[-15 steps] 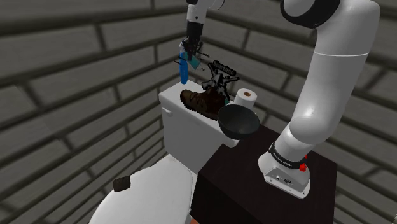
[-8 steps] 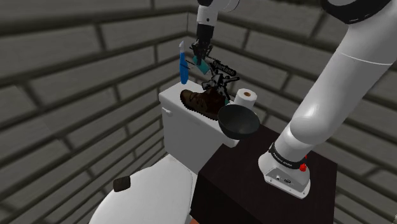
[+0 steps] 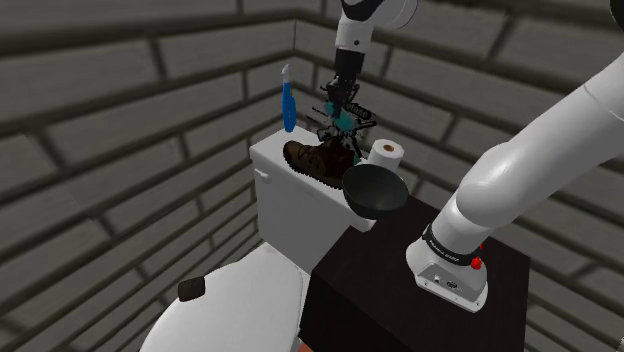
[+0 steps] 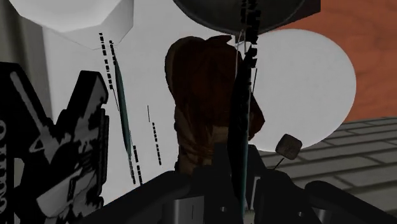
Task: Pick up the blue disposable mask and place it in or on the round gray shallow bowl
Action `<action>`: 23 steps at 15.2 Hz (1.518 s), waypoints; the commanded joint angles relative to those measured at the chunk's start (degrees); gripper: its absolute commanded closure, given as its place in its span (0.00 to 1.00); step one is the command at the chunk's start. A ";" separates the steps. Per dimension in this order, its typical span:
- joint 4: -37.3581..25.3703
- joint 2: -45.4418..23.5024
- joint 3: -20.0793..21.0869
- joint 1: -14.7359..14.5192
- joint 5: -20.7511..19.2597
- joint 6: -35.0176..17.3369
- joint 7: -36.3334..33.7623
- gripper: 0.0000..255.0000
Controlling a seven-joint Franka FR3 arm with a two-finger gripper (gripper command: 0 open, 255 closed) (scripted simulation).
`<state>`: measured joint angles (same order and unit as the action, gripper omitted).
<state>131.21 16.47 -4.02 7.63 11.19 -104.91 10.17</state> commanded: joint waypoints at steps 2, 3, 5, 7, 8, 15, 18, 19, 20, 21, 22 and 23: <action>6.65 6.79 0.56 -0.05 -0.13 -0.03 -0.81 1.00; 8.73 9.23 0.71 -0.01 -0.20 0.29 -1.05 1.00; 12.75 14.25 1.00 0.08 -0.30 1.20 -1.56 1.00; 16.56 19.46 1.31 0.19 -0.36 2.53 -2.12 1.00; 18.38 22.15 1.46 0.24 -0.38 3.35 -2.43 1.00; 28.21 38.36 2.32 0.51 -0.23 9.48 -4.28 1.00; 30.39 38.11 2.38 0.52 -0.11 7.09 -3.83 1.00; 31.10 37.98 2.40 0.51 -0.07 6.27 -3.67 1.00; 31.80 37.84 2.42 0.51 -0.02 5.44 -3.51 1.00; 32.49 37.67 2.45 0.50 0.03 4.60 -3.35 1.00; 33.17 37.48 2.47 0.49 0.09 3.74 -3.19 1.00; 33.85 37.27 2.48 0.47 0.15 2.87 -3.03 1.00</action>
<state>164.46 54.02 -1.57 8.14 11.26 -101.13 6.99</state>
